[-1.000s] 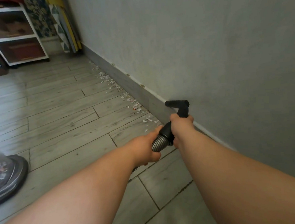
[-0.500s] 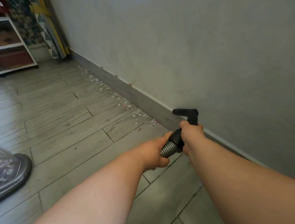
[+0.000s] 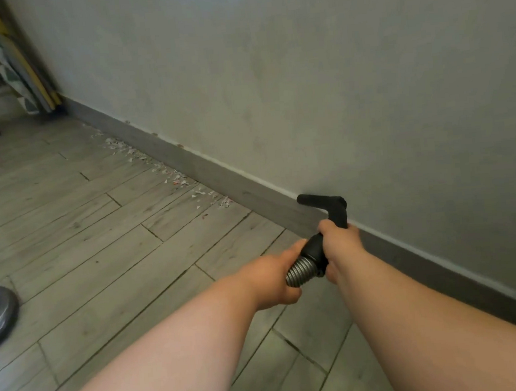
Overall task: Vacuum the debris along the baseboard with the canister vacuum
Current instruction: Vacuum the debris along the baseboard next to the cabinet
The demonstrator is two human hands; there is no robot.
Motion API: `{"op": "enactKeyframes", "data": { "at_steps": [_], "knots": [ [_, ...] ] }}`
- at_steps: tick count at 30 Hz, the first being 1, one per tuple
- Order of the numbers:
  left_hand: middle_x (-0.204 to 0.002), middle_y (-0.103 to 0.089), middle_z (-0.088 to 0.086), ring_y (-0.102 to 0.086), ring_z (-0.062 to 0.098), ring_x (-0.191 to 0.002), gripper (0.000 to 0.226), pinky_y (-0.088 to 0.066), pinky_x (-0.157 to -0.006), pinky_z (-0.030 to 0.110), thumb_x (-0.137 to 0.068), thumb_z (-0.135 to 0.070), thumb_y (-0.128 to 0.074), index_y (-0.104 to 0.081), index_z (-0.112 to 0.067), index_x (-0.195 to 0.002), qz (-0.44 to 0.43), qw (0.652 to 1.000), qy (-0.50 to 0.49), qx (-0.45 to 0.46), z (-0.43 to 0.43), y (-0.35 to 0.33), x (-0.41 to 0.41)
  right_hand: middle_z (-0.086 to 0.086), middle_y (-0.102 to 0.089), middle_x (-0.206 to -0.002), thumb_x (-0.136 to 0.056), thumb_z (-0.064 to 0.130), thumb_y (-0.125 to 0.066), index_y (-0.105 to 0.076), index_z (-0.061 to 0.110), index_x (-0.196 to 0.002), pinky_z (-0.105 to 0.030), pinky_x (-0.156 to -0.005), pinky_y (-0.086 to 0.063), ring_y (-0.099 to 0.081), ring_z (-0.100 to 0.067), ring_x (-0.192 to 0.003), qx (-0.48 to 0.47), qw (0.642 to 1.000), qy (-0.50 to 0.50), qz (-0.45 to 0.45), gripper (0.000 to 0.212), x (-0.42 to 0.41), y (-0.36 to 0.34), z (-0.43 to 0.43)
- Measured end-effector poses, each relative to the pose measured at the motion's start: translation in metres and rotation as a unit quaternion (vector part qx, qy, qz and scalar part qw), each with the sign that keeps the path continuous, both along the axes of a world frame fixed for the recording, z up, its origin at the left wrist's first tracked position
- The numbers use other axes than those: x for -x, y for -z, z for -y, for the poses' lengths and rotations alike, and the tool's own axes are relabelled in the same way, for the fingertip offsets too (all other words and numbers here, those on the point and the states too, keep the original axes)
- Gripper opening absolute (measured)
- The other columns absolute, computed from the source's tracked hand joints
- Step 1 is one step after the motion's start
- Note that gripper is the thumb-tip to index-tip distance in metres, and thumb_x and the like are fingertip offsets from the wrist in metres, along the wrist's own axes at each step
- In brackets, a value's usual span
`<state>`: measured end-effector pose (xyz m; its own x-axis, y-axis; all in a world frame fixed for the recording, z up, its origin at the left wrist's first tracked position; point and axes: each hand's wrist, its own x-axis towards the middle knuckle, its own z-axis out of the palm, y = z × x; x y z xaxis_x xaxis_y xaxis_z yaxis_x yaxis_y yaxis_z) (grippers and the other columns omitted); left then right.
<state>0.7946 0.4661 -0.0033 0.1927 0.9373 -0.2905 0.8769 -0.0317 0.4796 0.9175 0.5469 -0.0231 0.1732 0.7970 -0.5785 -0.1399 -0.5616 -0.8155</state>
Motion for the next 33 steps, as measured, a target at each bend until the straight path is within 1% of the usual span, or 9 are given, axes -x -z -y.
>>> {"op": "enactKeyframes", "data": {
  "at_steps": [2, 9, 16, 19, 22, 24, 26, 28, 33],
  "knots": [
    [-0.109, -0.062, 0.006, -0.059, 0.022, -0.089, 0.089, -0.051, -0.081, 0.033, -0.084, -0.024, -0.063, -0.004, -0.049, -0.146, 0.002, 1.000, 0.016, -0.003, 0.007, 0.000, -0.009, -0.016, -0.059, -0.101, -0.091, 0.019, -0.057, -0.035, 0.026, -0.142, -0.037, -0.051, -0.050, -0.061, -0.031, -0.076, -0.002, 1.000, 0.013, 0.001, 0.056, -0.011, 0.001, 0.009],
    [-0.110, -0.063, 0.006, -0.060, 0.025, -0.094, 0.091, -0.046, -0.077, 0.028, -0.084, -0.024, -0.063, -0.002, -0.048, -0.147, 0.008, 0.999, 0.051, -0.002, 0.022, 0.001, -0.034, -0.017, -0.060, -0.097, -0.091, 0.018, -0.057, -0.041, 0.024, -0.137, -0.039, -0.053, -0.050, -0.060, -0.033, -0.075, -0.002, 0.998, 0.055, 0.014, 0.049, -0.042, 0.000, 0.033],
    [-0.103, -0.059, 0.004, -0.055, 0.022, -0.084, 0.089, -0.040, -0.070, 0.025, -0.085, -0.022, -0.061, -0.003, -0.046, -0.148, -0.002, 0.998, 0.059, 0.003, 0.034, -0.007, -0.045, -0.017, -0.060, -0.103, -0.091, 0.016, -0.056, -0.039, 0.023, -0.138, -0.040, -0.057, -0.051, -0.060, -0.032, -0.076, -0.005, 0.997, 0.071, 0.008, 0.051, -0.055, -0.005, 0.050],
    [-0.108, -0.060, 0.006, -0.058, 0.025, -0.091, 0.089, -0.039, -0.072, 0.024, -0.086, -0.022, -0.061, -0.003, -0.044, -0.149, -0.012, 0.999, 0.053, 0.002, 0.037, -0.010, -0.041, -0.015, -0.058, -0.098, -0.091, 0.015, -0.056, -0.037, 0.022, -0.140, -0.044, -0.064, -0.053, -0.058, -0.029, -0.071, -0.008, 0.997, 0.077, -0.011, 0.053, -0.051, -0.010, 0.055],
    [-0.115, -0.061, 0.010, -0.059, 0.028, -0.098, 0.088, -0.038, -0.073, 0.024, -0.086, -0.021, -0.061, -0.004, -0.042, -0.150, -0.030, 0.998, 0.059, -0.005, 0.043, -0.012, -0.036, -0.015, -0.059, -0.101, -0.089, 0.018, -0.058, -0.038, 0.025, -0.139, -0.051, -0.070, -0.056, -0.062, -0.032, -0.077, 0.006, 0.996, 0.086, -0.025, 0.055, -0.044, -0.008, 0.064],
    [-0.115, -0.061, 0.009, -0.059, 0.027, -0.097, 0.087, -0.038, -0.073, 0.024, -0.086, -0.020, -0.060, -0.005, -0.041, -0.150, -0.036, 0.997, 0.060, -0.008, 0.049, -0.010, -0.034, -0.016, -0.059, -0.109, -0.089, 0.020, -0.059, -0.037, 0.026, -0.139, -0.048, -0.061, -0.056, -0.063, -0.034, -0.083, 0.016, 0.996, 0.088, -0.030, 0.055, -0.042, -0.003, 0.072],
    [-0.115, -0.061, 0.007, -0.057, 0.024, -0.091, 0.086, -0.037, -0.072, 0.025, -0.086, -0.020, -0.059, -0.006, -0.041, -0.150, -0.034, 0.998, 0.062, 0.000, 0.058, -0.003, -0.034, -0.014, -0.057, -0.103, -0.091, 0.020, -0.057, -0.035, 0.026, -0.138, -0.044, -0.058, -0.053, -0.061, -0.032, -0.081, 0.029, 0.995, 0.089, -0.037, 0.052, -0.042, 0.005, 0.081],
    [-0.111, -0.062, 0.006, -0.056, 0.022, -0.086, 0.086, -0.038, -0.070, 0.026, -0.086, -0.019, -0.060, -0.008, -0.042, -0.150, -0.034, 0.997, 0.063, 0.011, 0.064, 0.009, -0.033, -0.013, -0.055, -0.098, -0.093, 0.020, -0.056, -0.033, 0.027, -0.140, -0.048, -0.066, -0.054, -0.060, -0.031, -0.080, 0.052, 0.994, 0.091, -0.045, 0.052, -0.041, 0.017, 0.089],
    [-0.090, -0.053, -0.002, -0.052, 0.019, -0.077, 0.082, -0.040, -0.069, 0.028, -0.085, -0.018, -0.061, -0.013, -0.043, -0.147, -0.033, 0.996, 0.068, 0.046, 0.054, 0.033, -0.036, -0.017, -0.057, -0.113, -0.093, 0.023, -0.056, -0.030, 0.027, -0.145, -0.058, -0.080, -0.055, -0.062, -0.036, -0.090, 0.089, 0.990, 0.109, -0.026, 0.058, -0.045, 0.044, 0.089]
  ]
}}
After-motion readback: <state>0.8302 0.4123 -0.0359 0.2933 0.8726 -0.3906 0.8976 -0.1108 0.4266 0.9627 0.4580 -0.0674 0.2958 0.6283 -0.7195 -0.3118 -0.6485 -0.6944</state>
